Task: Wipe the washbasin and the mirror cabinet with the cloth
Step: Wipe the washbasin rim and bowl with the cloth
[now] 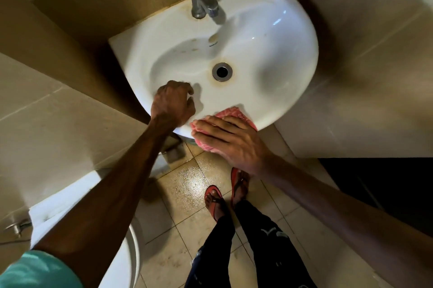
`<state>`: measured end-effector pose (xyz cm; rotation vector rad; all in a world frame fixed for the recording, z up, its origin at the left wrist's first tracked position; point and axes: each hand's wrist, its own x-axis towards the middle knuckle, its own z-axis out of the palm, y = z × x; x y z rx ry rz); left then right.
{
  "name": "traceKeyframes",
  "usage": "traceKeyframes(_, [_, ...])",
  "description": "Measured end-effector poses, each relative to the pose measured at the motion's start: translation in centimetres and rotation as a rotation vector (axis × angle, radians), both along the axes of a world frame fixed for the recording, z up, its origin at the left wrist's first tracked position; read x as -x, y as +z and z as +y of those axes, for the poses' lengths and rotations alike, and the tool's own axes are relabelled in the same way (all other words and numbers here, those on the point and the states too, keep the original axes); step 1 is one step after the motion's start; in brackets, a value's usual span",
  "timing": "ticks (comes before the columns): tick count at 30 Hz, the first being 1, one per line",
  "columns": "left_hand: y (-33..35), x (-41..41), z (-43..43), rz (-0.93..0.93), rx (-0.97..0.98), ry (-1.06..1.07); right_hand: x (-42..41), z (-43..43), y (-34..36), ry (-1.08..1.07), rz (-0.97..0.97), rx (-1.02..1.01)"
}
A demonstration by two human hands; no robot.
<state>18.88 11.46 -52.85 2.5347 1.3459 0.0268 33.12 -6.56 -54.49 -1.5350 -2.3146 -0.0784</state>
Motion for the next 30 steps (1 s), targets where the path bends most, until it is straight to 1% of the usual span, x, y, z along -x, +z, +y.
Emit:
traceKeyframes(3, [-0.1,0.1,0.1,0.017,0.006,0.012,-2.8,-1.0,-0.1,0.039,0.040,-0.041])
traceKeyframes(7, [0.1,0.1,-0.1,-0.001,0.018,0.013,-10.2,-2.8,0.3,0.045,-0.048,0.008])
traceKeyframes(10, [0.0,0.0,-0.2,-0.002,0.023,-0.003,-13.5,-3.4,1.3,0.000,-0.038,0.051])
traceKeyframes(13, [0.0,-0.2,-0.2,-0.011,0.026,-0.024,-12.8,-3.3,1.0,-0.028,-0.007,0.078])
traceKeyframes(18, [0.2,-0.1,-0.3,-0.019,0.036,0.001,-8.7,-2.9,0.3,-0.033,-0.029,0.056])
traceKeyframes(21, [0.4,0.1,-0.3,-0.009,0.029,0.004,-9.6,-2.5,0.7,0.079,-0.109,0.019])
traceKeyframes(23, [0.6,0.0,-0.3,-0.010,0.040,0.028,-12.0,-2.2,0.7,0.145,-0.160,0.012])
traceKeyframes(25, [0.8,-0.2,-0.4,-0.012,0.058,0.062,-14.9,-2.0,0.8,0.143,-0.153,0.069])
traceKeyframes(27, [0.8,-0.3,-0.6,-0.017,0.059,0.085,-16.7,-1.8,1.2,0.148,-0.137,0.190])
traceKeyframes(30, [0.8,-0.4,-0.7,-0.015,0.056,0.095,-16.5,-1.6,2.1,0.104,-0.107,0.303])
